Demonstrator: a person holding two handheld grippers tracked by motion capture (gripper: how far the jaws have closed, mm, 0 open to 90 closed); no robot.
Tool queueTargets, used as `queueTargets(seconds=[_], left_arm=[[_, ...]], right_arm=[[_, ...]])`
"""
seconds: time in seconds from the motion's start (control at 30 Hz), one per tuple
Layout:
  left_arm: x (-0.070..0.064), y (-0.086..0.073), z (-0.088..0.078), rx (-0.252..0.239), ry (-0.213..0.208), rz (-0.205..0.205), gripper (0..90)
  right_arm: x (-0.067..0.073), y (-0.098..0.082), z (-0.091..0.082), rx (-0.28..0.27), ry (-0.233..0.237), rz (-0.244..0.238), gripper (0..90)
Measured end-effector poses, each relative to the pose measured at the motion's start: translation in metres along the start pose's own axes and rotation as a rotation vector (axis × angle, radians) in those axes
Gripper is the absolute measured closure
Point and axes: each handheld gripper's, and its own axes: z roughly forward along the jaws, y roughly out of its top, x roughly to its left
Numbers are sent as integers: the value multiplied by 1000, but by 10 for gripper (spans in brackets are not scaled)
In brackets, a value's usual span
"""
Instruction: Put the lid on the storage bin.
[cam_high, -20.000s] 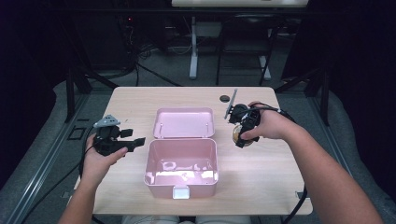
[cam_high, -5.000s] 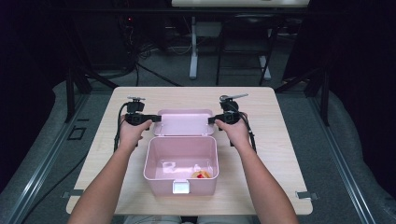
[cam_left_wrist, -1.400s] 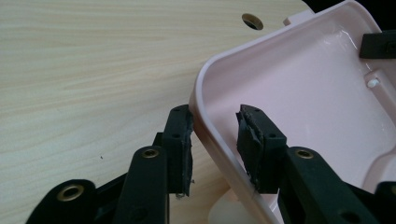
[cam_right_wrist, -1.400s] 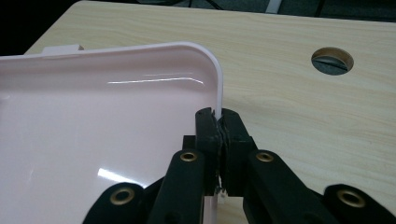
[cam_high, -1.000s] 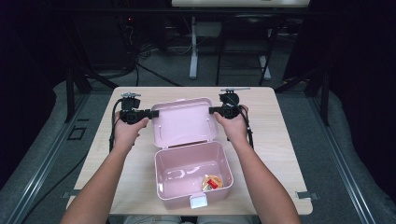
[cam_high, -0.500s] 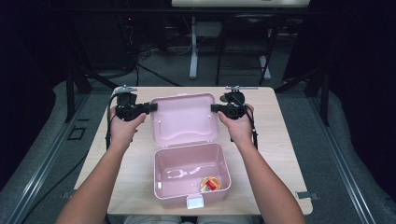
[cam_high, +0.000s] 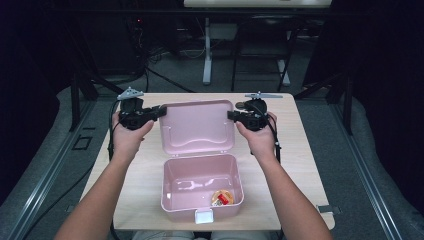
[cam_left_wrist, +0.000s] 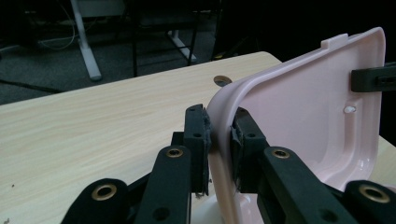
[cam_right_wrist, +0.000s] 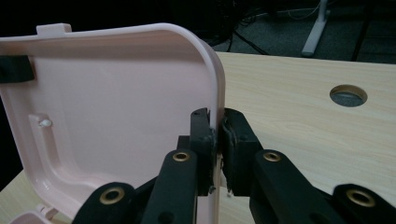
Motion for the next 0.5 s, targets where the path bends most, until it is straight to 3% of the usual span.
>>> queueTargets(seconds=[0.13,0.5], left_arm=[[-5,5,-10,-29,-5,18,794],[-9,17,-18,-37,7,88,798]], right_arm=[[7,1,-10,-27,0,-24,830],[13,7,-20,-61,6,-48,825]])
